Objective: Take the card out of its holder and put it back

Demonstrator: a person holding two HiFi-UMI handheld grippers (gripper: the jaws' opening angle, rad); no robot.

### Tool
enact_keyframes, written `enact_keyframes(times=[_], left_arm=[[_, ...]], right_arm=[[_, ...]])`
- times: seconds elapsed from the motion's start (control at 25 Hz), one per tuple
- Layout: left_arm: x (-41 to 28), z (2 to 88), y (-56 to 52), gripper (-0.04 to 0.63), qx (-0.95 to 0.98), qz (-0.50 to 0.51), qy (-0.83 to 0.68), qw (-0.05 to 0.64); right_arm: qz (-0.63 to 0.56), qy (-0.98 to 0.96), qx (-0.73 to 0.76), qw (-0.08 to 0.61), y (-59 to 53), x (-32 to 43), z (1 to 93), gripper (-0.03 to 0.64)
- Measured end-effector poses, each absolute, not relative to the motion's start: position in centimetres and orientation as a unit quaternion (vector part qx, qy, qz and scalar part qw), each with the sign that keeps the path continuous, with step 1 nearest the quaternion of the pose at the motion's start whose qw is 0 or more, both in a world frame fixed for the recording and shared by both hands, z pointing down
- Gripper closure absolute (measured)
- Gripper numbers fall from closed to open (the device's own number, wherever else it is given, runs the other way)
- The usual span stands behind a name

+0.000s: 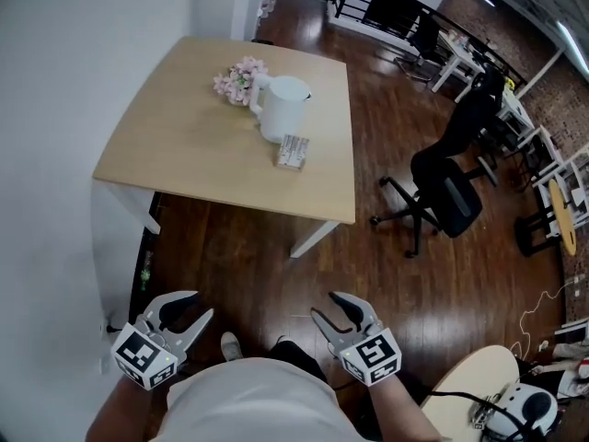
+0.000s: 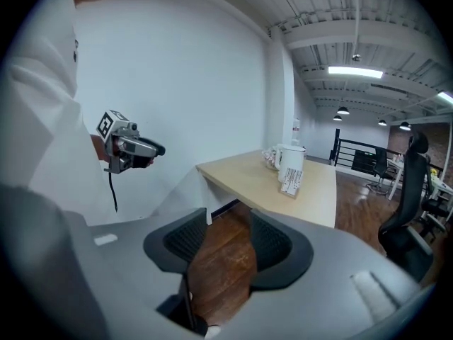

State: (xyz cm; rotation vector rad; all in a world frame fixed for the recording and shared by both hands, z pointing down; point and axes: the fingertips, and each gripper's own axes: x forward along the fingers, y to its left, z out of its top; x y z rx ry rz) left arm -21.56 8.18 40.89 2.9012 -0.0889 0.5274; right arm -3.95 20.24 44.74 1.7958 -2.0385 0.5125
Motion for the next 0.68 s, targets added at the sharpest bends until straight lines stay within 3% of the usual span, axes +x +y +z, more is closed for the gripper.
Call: enact_keyframes(times=[0.68], left_arm=[[-14.8, 39.0, 22.9, 0.471, 0.988, 0.139, 0.006, 0.068]], right_arm=[[0.150, -0.734, 0.630, 0.206, 37.1, -3.2, 43.3, 0.425]])
